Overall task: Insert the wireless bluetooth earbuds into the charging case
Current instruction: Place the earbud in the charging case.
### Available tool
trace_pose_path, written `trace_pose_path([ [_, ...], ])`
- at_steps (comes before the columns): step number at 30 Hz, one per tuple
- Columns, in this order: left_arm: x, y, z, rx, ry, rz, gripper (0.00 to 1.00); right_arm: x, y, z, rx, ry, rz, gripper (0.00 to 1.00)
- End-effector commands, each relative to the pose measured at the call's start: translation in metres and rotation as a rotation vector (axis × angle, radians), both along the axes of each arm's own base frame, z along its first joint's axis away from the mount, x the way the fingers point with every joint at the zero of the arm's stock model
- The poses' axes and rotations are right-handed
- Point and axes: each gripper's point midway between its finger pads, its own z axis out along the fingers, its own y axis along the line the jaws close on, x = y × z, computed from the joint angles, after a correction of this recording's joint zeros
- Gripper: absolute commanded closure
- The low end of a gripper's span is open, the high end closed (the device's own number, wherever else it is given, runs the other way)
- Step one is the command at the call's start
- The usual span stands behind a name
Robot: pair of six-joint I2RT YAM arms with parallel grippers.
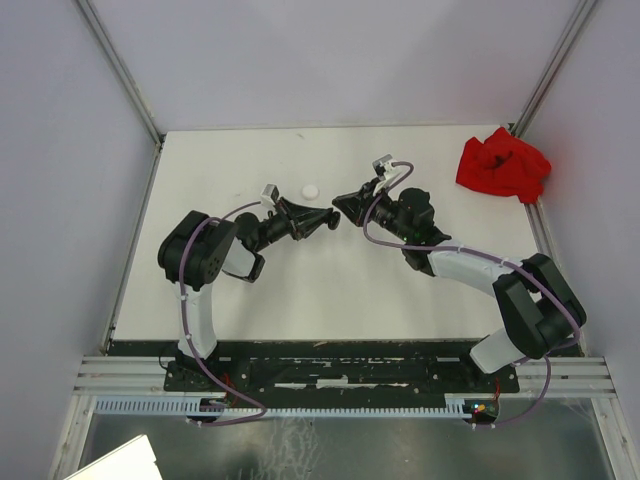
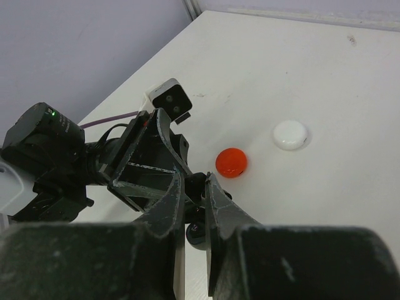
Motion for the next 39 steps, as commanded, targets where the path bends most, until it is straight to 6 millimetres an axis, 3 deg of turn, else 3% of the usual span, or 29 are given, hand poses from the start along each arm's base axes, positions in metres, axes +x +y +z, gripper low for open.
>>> trace_pose_path([
  [1, -0.013, -0.001, 0.052, -0.097, -0.207, -0.033, 0.97, -0.005, 0.006, 0.017, 0.056, -0.043, 0.037, 0.99],
  [19, -0.016, -0.002, 0.066, -0.109, -0.243, -0.041, 0.97, -0.008, 0.007, -0.016, 0.020, 0.012, 0.047, 0.99],
  [39, -0.020, -0.003, 0.073, -0.115, -0.263, -0.052, 0.97, -0.004, 0.006, -0.024, -0.006, 0.020, 0.029, 0.99],
])
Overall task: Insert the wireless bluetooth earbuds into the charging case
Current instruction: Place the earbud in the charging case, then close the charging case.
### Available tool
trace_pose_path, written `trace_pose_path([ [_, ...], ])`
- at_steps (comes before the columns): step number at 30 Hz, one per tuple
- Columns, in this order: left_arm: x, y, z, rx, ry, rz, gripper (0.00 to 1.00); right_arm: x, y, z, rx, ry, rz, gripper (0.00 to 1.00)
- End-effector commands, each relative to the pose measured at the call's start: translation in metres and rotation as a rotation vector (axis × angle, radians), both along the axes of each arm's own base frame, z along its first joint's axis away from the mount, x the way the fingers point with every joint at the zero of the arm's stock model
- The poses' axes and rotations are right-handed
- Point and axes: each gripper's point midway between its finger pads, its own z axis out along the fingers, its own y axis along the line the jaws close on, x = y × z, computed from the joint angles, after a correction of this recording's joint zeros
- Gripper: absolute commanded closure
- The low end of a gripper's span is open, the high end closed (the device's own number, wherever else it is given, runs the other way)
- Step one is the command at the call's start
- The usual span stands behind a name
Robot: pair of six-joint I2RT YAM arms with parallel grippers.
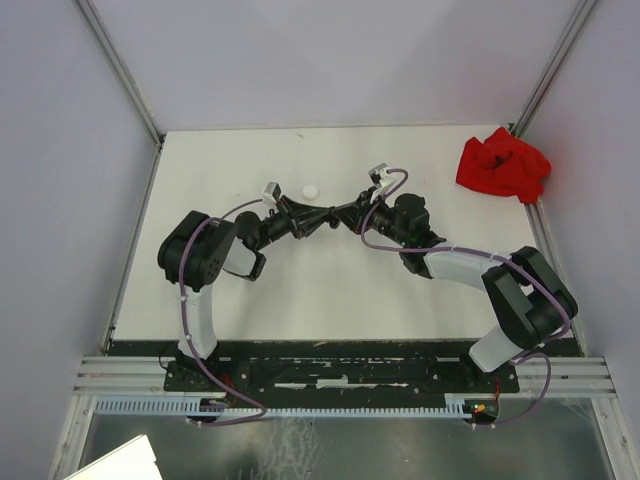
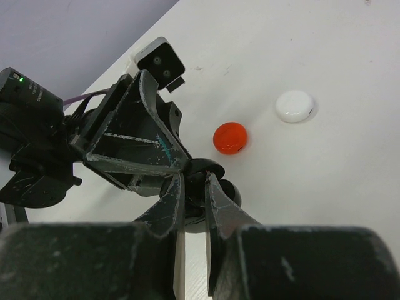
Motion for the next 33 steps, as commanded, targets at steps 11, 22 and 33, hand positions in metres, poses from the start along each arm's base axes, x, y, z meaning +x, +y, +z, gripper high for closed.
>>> trace_pose_path([
  [11, -0.017, 0.005, 0.067, -0.114, -0.236, -0.013, 0.97, 0.000, -0.002, 0.007, -0.004, -0.033, -0.009, 0.71],
  [22, -0.013, 0.006, 0.056, -0.109, -0.202, 0.012, 0.97, -0.007, -0.026, 0.066, 0.029, -0.162, -0.102, 0.45],
  [33, 0.002, 0.017, 0.055, -0.144, -0.091, 0.142, 0.97, -0.002, -0.073, 0.007, -0.297, 0.034, -0.353, 0.30],
])
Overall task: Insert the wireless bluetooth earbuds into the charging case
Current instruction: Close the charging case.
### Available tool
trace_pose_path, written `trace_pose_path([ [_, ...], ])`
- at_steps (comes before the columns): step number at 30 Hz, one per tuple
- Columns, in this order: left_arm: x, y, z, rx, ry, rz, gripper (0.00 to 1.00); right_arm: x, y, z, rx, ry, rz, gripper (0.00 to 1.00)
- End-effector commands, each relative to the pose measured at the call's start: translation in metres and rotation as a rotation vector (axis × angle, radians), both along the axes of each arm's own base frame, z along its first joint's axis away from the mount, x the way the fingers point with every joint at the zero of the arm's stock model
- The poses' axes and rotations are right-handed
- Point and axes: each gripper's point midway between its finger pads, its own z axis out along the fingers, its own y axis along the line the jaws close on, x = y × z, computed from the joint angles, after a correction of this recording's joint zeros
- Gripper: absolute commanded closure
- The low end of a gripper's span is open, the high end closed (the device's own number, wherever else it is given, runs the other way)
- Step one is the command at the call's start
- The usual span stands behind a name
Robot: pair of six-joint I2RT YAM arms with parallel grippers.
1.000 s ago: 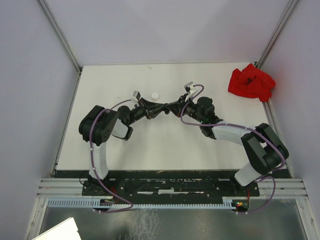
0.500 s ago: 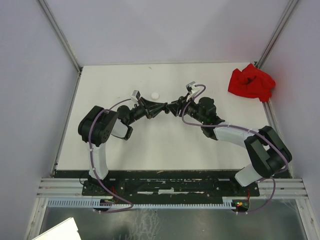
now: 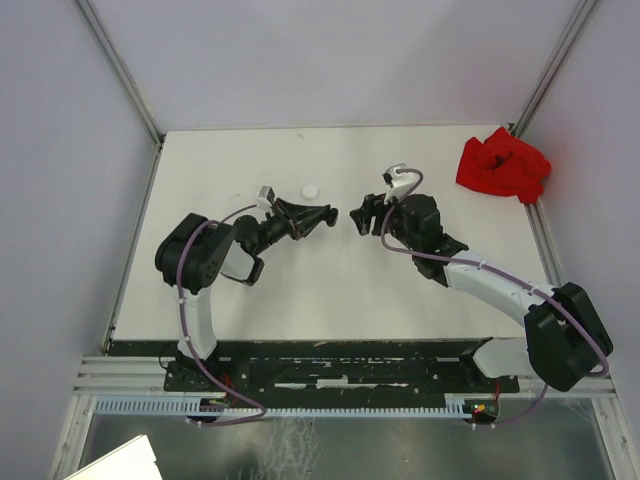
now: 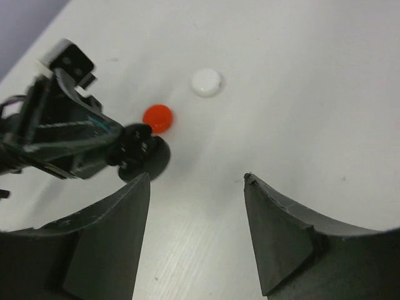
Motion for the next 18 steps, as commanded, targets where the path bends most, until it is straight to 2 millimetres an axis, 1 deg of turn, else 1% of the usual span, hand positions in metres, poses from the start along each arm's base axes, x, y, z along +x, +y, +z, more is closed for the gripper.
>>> trace_pose_path([
  [1, -0.002, 0.010, 0.055, -0.121, -0.113, 0.082, 0.97, 0.001, -0.017, -0.021, -0.163, 0.047, -0.109, 0.28],
  [3, 0.002, 0.010, 0.052, -0.108, -0.073, 0.122, 0.97, 0.000, -0.014, -0.033, -0.209, 0.048, -0.108, 0.25],
  [4, 0.004, 0.010, 0.051, -0.101, -0.057, 0.138, 0.97, -0.001, -0.011, -0.039, -0.227, 0.039, -0.103, 0.21],
  [7, 0.009, 0.008, 0.053, -0.096, -0.022, 0.179, 0.97, -0.001, 0.002, -0.050, -0.252, -0.032, -0.094, 0.02],
  [8, 0.011, 0.006, 0.050, -0.086, 0.006, 0.189, 0.97, -0.001, 0.007, -0.051, -0.252, -0.062, -0.086, 0.00],
  [12, 0.014, -0.002, 0.041, -0.060, 0.076, 0.231, 0.97, -0.003, 0.025, -0.059, -0.248, -0.156, -0.055, 0.00],
  [13, 0.014, -0.005, 0.039, -0.060, 0.086, 0.231, 0.97, -0.001, 0.028, -0.058, -0.236, -0.183, -0.061, 0.00],
  [14, 0.014, -0.007, 0.036, -0.057, 0.099, 0.231, 0.97, -0.001, 0.028, -0.061, -0.229, -0.202, -0.067, 0.01],
  [18, 0.011, -0.015, 0.022, -0.056, 0.140, 0.219, 0.97, 0.006, 0.032, -0.056, -0.198, -0.282, -0.083, 0.00],
])
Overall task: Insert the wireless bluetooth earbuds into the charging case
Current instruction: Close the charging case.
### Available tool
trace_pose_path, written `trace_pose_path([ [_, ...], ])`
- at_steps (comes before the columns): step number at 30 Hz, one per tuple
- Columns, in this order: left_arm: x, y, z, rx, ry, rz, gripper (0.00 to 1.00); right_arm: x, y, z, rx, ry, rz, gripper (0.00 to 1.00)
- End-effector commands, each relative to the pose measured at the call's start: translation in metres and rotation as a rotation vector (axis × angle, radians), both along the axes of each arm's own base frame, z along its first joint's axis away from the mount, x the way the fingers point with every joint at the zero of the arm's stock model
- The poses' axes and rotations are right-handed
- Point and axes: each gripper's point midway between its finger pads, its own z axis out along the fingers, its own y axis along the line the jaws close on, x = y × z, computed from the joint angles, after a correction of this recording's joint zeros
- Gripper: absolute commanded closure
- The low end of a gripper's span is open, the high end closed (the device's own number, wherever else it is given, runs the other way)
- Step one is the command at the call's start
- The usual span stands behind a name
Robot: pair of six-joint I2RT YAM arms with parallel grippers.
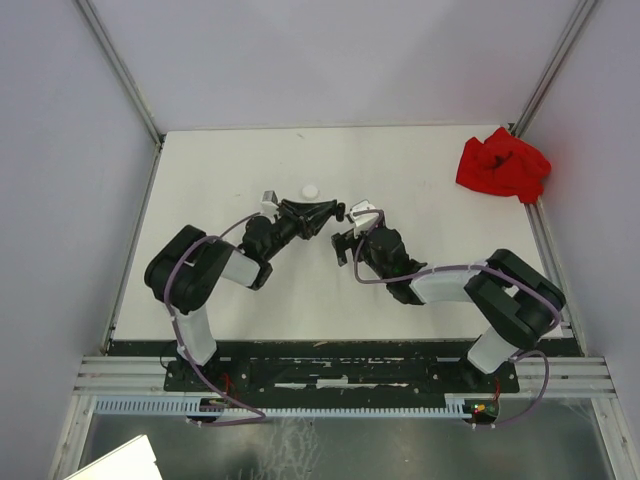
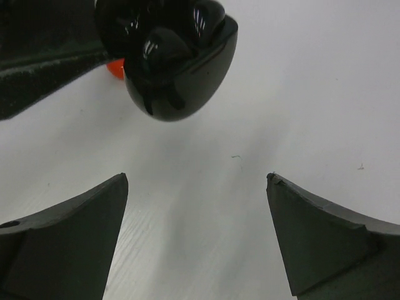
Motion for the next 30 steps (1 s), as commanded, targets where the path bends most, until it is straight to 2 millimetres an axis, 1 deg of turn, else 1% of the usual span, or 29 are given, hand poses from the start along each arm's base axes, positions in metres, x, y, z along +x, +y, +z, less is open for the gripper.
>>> trace_pose_path([
  [1, 0.004, -0.005, -0.002, -0.043, 0.044, 0.027, 0.97, 0.023, 0.009, 0.047, 0.107, -0.222, -0.031, 0.00],
  [5, 0.001, -0.010, -0.013, -0.054, 0.072, 0.010, 0.97, 0.029, 0.010, 0.046, 0.115, -0.265, -0.043, 0.01],
  [9, -0.001, -0.008, -0.023, -0.050, 0.098, 0.014, 0.97, 0.035, 0.008, 0.045, 0.109, -0.295, -0.068, 0.00],
  [19, -0.003, -0.007, -0.029, -0.041, 0.104, 0.014, 0.97, 0.043, -0.014, 0.041, 0.008, -0.306, -0.172, 0.00],
  [25, -0.003, -0.007, -0.032, -0.037, 0.106, 0.010, 0.97, 0.043, -0.021, 0.041, -0.034, -0.316, -0.190, 0.00],
  [30, -0.005, -0.007, -0.034, -0.033, 0.105, 0.008, 0.97, 0.043, -0.031, 0.045, -0.063, -0.332, -0.228, 0.00],
])
